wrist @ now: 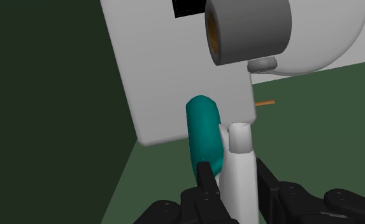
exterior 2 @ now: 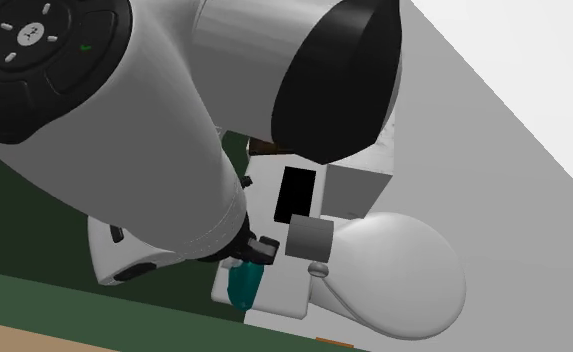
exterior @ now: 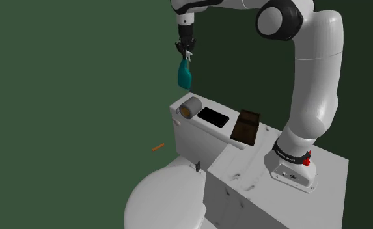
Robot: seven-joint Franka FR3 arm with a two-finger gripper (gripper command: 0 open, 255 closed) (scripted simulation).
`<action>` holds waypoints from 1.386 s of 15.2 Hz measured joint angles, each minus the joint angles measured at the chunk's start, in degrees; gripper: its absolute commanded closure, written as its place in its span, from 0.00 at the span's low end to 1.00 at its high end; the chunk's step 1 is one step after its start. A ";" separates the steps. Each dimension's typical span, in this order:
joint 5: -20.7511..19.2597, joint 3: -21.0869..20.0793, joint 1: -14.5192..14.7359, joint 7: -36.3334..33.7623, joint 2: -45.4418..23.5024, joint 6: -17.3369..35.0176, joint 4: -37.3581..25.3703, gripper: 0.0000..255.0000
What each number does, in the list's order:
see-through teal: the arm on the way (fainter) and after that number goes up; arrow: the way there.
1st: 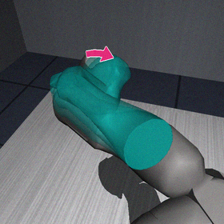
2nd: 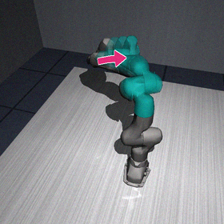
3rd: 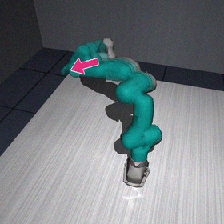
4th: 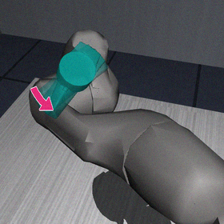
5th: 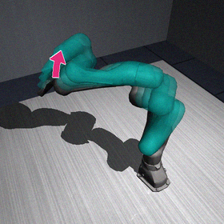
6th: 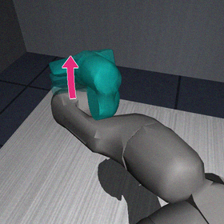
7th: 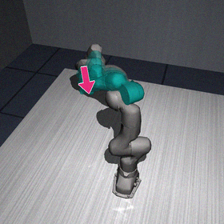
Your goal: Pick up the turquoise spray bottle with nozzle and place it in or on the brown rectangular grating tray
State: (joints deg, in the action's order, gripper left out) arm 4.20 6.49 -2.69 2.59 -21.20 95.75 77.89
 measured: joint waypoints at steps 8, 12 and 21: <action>-0.50 0.19 0.11 -0.05 4.81 -3.40 1.41 1.00; -1.67 0.42 0.46 0.02 14.96 -1.10 13.78 1.00; -4.20 0.71 -0.13 0.39 35.70 -1.51 34.01 1.00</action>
State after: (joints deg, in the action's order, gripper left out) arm -0.01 7.19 -2.83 2.98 14.51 94.24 111.90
